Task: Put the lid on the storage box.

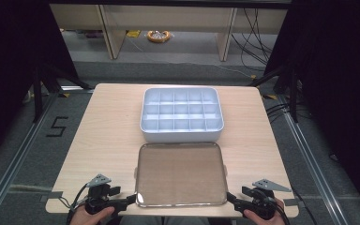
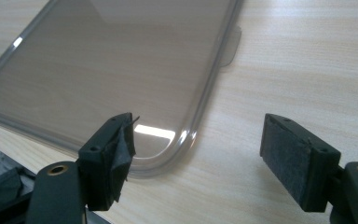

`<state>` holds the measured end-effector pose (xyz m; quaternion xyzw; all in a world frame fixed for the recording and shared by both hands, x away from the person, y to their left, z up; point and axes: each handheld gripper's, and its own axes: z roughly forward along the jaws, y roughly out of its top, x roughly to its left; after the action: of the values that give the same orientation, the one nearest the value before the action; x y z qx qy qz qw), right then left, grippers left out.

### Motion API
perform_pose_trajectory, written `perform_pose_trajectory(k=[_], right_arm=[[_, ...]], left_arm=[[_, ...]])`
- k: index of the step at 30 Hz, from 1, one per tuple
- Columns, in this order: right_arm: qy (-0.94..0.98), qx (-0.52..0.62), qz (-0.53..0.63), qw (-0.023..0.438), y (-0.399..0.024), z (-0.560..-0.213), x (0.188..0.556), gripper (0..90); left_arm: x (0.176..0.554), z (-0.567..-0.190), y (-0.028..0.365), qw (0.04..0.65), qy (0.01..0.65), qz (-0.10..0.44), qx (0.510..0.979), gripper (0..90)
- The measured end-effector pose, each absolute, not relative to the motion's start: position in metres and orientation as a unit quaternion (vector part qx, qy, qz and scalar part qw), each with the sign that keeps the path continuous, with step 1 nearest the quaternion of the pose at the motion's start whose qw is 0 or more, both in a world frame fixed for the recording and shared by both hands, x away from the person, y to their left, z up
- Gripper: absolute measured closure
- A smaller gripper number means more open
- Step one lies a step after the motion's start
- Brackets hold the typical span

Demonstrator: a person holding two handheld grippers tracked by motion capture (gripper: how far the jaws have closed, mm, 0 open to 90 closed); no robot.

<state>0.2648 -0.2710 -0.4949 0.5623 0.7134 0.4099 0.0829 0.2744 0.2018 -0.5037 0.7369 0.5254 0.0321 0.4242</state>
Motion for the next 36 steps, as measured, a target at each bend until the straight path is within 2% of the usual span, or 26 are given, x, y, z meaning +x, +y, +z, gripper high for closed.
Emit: perform_pose_trajectory(k=[5,8,11,13,15,16,17,19,20,26,36], right_arm=[[0.724,0.547,0.408,0.098,-0.273,-0.495,0.267,28.8],[0.712,0.56,0.416,0.077,-0.271,-0.494,0.266,28.8],[0.711,0.559,0.419,0.078,-0.271,-0.494,0.266,28.8],[0.723,0.545,0.415,0.094,-0.274,-0.495,0.268,28.7],[0.711,0.562,0.417,0.073,-0.273,-0.493,0.267,28.6],[0.716,0.555,0.414,0.086,-0.275,-0.494,0.27,28.6],[0.701,0.568,0.425,0.073,-0.273,-0.494,0.269,28.4],[0.695,0.57,0.431,0.075,-0.276,-0.496,0.274,28.4],[0.695,0.57,0.431,0.075,-0.276,-0.496,0.274,28.4],[0.678,0.583,0.446,0.035,-0.272,-0.501,0.29,33.7],[0.686,0.585,0.433,0.007,-0.259,-0.51,0.308,40.1]], left_arm=[[0.275,-0.504,0.202,0.425,0.523,0.032,0.738,19.1],[0.275,-0.505,0.201,0.43,0.525,0.031,0.734,17.8],[0.275,-0.505,0.201,0.43,0.523,0.032,0.735,16.6],[0.275,-0.505,0.201,0.435,0.52,0.034,0.734,16.4],[0.275,-0.504,0.201,0.44,0.52,0.04,0.731,16.6],[0.275,-0.504,0.201,0.449,0.524,0.043,0.723,17.5],[0.275,-0.503,0.201,0.447,0.521,0.046,0.725,19.3],[0.276,-0.504,0.198,0.451,0.522,0.046,0.723,27.0],[0.277,-0.504,0.196,0.45,0.52,0.045,0.724,27.0],[0.284,-0.508,0.189,0.443,0.522,0.033,0.728,37.4],[0.295,-0.517,0.181,0.433,0.529,0.015,0.73,44.7]])
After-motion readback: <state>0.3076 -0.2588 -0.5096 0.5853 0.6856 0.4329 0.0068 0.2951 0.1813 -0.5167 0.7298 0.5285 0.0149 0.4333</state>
